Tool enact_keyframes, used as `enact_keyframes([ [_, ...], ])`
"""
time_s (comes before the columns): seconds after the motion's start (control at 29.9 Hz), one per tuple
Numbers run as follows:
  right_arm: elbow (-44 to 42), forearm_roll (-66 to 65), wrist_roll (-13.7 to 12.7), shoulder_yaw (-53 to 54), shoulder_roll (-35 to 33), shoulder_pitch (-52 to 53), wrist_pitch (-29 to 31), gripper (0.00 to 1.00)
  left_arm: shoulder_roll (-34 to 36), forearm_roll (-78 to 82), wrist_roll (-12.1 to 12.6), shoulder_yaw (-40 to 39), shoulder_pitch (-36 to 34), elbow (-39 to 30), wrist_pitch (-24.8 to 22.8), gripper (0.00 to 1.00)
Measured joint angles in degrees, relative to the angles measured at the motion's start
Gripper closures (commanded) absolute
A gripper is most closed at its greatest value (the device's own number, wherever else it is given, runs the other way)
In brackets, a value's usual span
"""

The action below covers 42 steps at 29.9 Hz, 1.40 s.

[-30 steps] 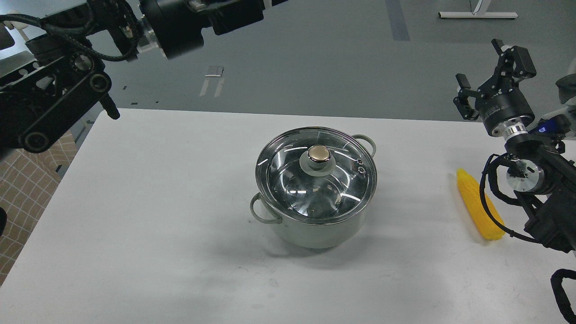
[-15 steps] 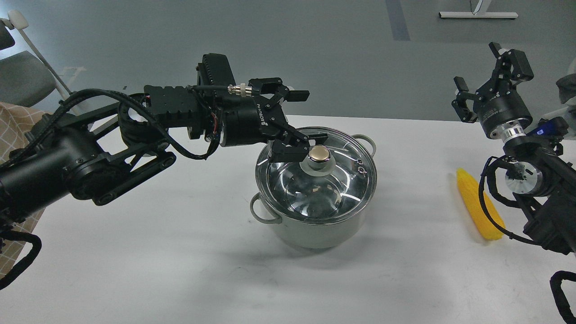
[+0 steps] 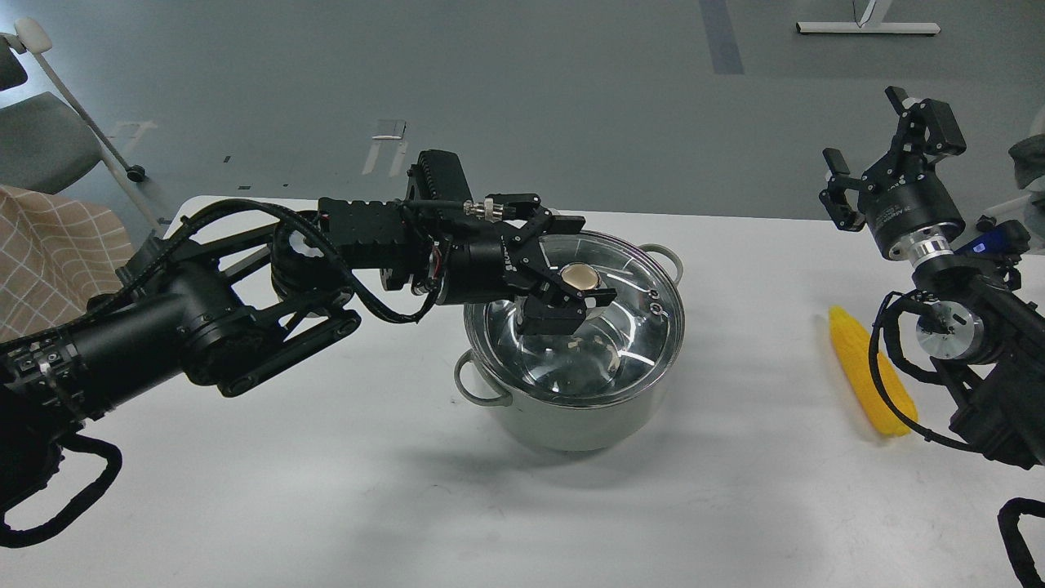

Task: Open pot and put corn in
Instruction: 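Close the left gripper on the glass lid's knob, then lift the glass lid off the pot with the left gripper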

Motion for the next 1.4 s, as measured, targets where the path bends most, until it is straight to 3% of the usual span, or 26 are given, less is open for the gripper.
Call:
enact_keyframes([
  [0.23, 0.0, -0.06, 0.0, 0.0, 0.0, -0.01, 0.0, 0.0, -0.1, 0.0, 0.01, 0.0, 1.34, 0.71, 0.0, 0.09],
  [0.37, -0.01, -0.08, 0.0, 0.0, 0.0, -0.01, 0.0, 0.0, -0.66, 0.0, 0.01, -0.03, 1.72, 1.92, 0.17, 0.18],
  [0.5, -0.01, -0.08, 0.0, 0.0, 0.0, -0.01, 0.0, 0.0, -1.48, 0.0, 0.01, -0.08, 1.82, 3.08, 0.23, 0.34],
  [0.7, -0.01, -0.08, 0.0, 0.0, 0.0, -0.24, -0.01, 0.0, -1.8, -0.01, 0.02, -0.09, 1.86, 3.45, 0.36, 0.34],
  [1.14, 0.08, -0.08, 0.0, 0.0, 0.08, -0.27, -0.02, 0.0, -1.79, -0.02, 0.08, -0.11, 1.95, 3.53, 0.4, 0.59],
  [1.4, 0.03, -0.08, 0.0, 0.01, 0.08, -0.27, 0.0, 0.0, -1.78, -0.02, 0.01, -0.24, 1.9, 3.35, 0.4, 0.61],
])
